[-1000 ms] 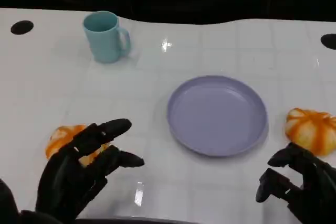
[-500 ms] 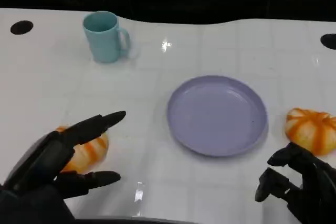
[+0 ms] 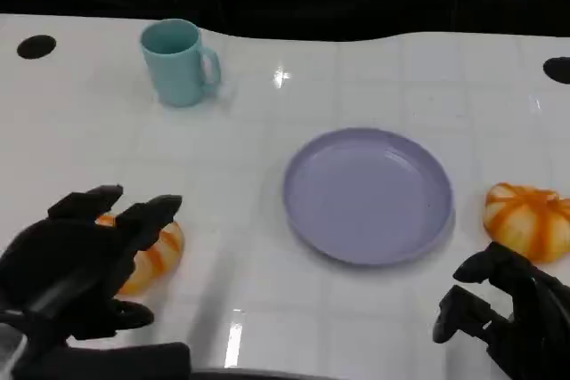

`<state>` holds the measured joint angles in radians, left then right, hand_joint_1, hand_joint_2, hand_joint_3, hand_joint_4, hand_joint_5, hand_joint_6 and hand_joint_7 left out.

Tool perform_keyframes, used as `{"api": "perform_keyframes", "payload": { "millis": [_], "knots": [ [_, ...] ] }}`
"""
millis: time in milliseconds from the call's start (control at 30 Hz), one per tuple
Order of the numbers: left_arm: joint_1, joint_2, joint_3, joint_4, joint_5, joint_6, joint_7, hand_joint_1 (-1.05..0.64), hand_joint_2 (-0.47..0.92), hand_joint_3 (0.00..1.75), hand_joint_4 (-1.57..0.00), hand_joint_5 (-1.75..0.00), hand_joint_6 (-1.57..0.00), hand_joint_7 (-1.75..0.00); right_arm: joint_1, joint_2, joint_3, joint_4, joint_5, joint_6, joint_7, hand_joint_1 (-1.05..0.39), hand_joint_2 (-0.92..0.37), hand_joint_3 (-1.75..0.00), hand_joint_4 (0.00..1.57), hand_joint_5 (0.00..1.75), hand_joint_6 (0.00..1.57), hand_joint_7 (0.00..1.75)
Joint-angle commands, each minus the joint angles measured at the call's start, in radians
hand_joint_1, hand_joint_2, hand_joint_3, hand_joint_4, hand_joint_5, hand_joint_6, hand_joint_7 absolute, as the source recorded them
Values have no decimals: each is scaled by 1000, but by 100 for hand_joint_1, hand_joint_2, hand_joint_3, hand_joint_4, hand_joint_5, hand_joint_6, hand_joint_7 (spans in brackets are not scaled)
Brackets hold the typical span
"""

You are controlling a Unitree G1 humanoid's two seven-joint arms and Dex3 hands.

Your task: Grasp the bread from the table and place it into the plate.

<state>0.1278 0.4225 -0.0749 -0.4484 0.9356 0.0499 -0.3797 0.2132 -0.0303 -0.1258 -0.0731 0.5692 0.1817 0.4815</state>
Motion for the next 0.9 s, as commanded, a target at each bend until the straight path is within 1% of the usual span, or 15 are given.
{"api": "perform_keyframes", "payload": {
  "millis": [33,200,367,467,633,800,900],
  "knots": [
    [-50,17,-39,39,66,50,-30,-45,86,1,-2,-9,-17,0,4,-10,-9,-14,6,10,-4,-53,-92,-18,71,157,78,108],
    [-151,25,-100,183,87,71,-44,-45,88,1,-2,-8,-14,0,3,-9,-10,-17,6,15,-6,-53,-92,-18,71,157,78,108],
    [-248,15,-146,360,61,73,-13,-44,87,0,-5,-8,-16,-1,6,-10,-12,-19,3,12,-4,-52,-92,-20,71,157,79,107],
    [-312,10,-179,464,55,87,-17,-46,86,0,-5,-7,-14,0,5,-9,-14,-18,5,13,-5,-53,-92,-20,71,157,79,107],
    [-391,11,-228,584,45,97,-8,-49,86,0,-5,-6,-13,0,5,-12,-12,-20,0,15,-5,-53,-92,-20,72,156,79,107],
    [-451,0,-277,713,33,85,59,-50,84,0,-9,-7,-16,-1,4,-8,-13,-16,1,13,-7,-54,-92,-19,72,156,79,107],
    [-487,-16,-305,819,23,71,130,-49,84,0,-10,-8,-17,-2,4,-9,-11,-17,-4,12,-9,-54,-92,-19,72,156,79,108]
  ]
}}
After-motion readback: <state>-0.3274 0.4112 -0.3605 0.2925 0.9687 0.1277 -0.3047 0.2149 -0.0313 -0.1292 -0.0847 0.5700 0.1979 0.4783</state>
